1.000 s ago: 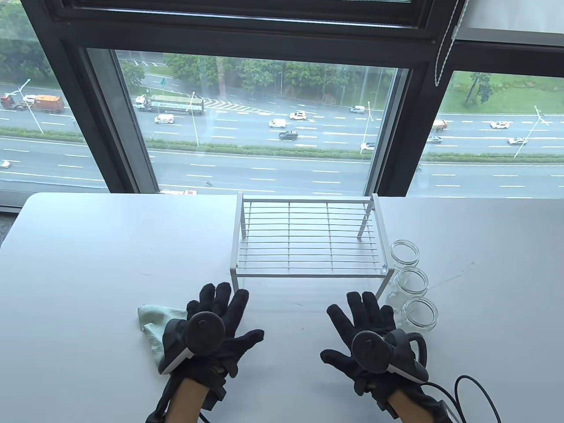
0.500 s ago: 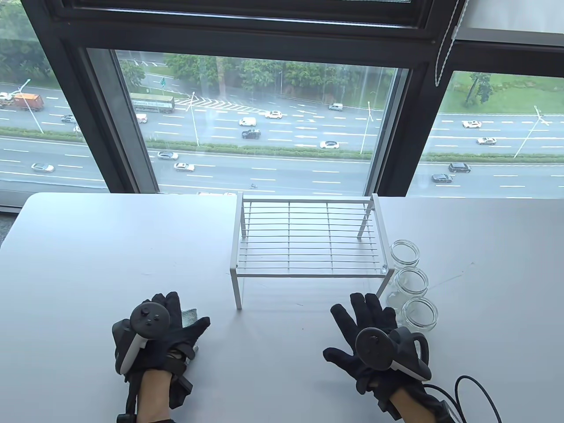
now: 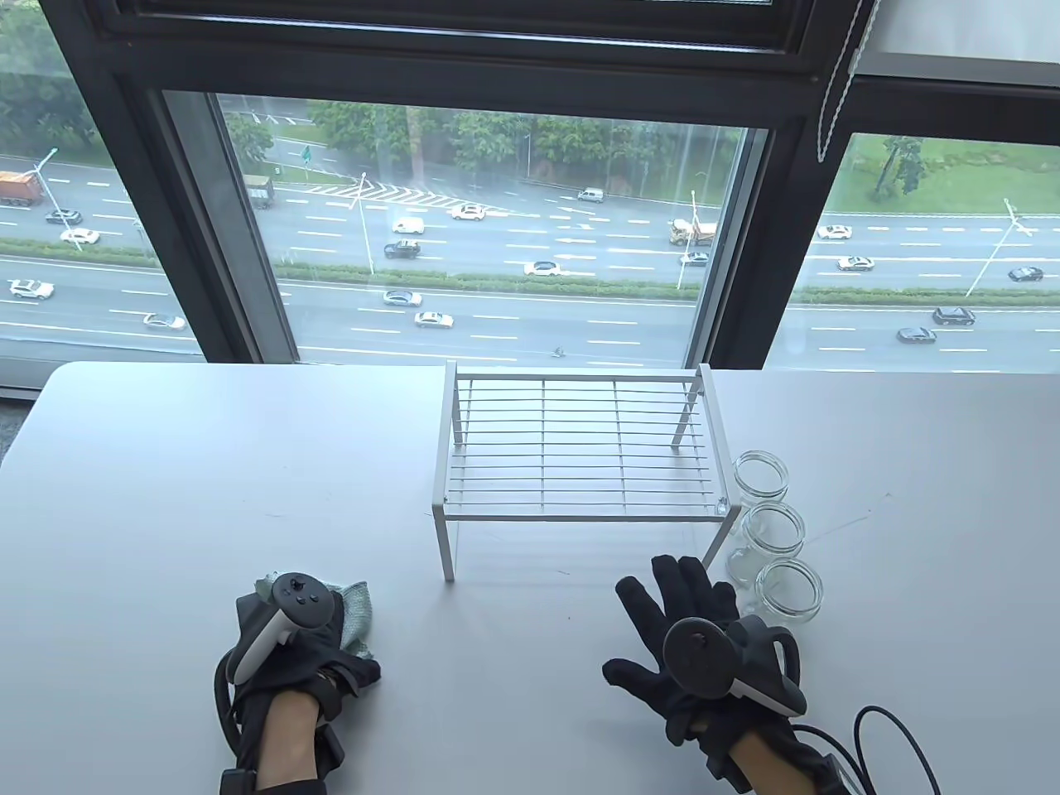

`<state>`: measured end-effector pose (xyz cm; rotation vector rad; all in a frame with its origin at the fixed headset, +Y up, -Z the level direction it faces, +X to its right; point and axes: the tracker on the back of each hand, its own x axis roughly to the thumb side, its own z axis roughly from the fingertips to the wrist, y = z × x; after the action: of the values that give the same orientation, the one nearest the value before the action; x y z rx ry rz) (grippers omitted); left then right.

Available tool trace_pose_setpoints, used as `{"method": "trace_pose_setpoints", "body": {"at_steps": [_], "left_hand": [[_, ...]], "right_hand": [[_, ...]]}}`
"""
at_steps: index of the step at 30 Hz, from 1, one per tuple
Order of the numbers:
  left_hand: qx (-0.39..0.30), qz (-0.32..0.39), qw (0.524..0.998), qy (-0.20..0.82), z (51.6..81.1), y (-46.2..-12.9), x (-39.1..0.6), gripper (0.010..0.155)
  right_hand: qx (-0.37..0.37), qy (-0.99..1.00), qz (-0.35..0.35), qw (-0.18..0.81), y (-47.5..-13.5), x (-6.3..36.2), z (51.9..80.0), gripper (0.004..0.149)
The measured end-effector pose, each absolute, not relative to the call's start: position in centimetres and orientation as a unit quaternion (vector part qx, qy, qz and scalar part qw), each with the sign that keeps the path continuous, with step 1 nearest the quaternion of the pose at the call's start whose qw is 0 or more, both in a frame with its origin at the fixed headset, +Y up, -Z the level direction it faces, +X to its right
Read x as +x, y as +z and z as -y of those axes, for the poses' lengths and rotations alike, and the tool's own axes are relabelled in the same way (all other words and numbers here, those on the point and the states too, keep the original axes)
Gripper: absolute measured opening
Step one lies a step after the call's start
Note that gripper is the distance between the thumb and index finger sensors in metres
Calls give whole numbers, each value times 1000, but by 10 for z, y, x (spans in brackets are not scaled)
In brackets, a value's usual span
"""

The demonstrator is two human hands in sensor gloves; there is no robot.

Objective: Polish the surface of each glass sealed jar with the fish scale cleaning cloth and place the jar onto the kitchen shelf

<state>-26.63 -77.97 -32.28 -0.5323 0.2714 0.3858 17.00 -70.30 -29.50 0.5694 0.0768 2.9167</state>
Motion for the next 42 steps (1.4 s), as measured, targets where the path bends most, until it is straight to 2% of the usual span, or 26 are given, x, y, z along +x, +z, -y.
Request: {"method": "trace_pose_setpoints", "body": {"at_steps": [13,18,21,25,27,31,33,36,39,42], "left_hand": [[-134,-116,981,82,764,-329,-243,67],[-107,-84,989,51,759,-329,-230,53],[-118,-53,989,71,756,-330,-223,48],[-119,-30,959,255,756,-327,-220,46],[-96,-15,922,374,755,-323,-215,47],[-13,13,895,445,738,-315,-201,47],[25,17,866,499,733,-311,-194,47],[34,27,795,605,735,-307,-186,47],[10,62,722,689,738,-307,-178,47],[31,75,714,696,736,-307,-174,48]], "right_hand": [[194,977,-30,84,-295,168,703,91],[194,977,-27,83,-294,167,704,92],[195,977,-25,86,-294,167,704,93],[196,977,-27,85,-294,167,704,93],[196,977,-27,85,-294,167,704,93],[198,976,-19,91,-293,167,702,92],[201,975,-13,95,-292,167,700,92],[208,973,-2,100,-290,165,698,92],[213,971,19,105,-288,164,694,91],[210,971,39,108,-286,166,689,89]]}}
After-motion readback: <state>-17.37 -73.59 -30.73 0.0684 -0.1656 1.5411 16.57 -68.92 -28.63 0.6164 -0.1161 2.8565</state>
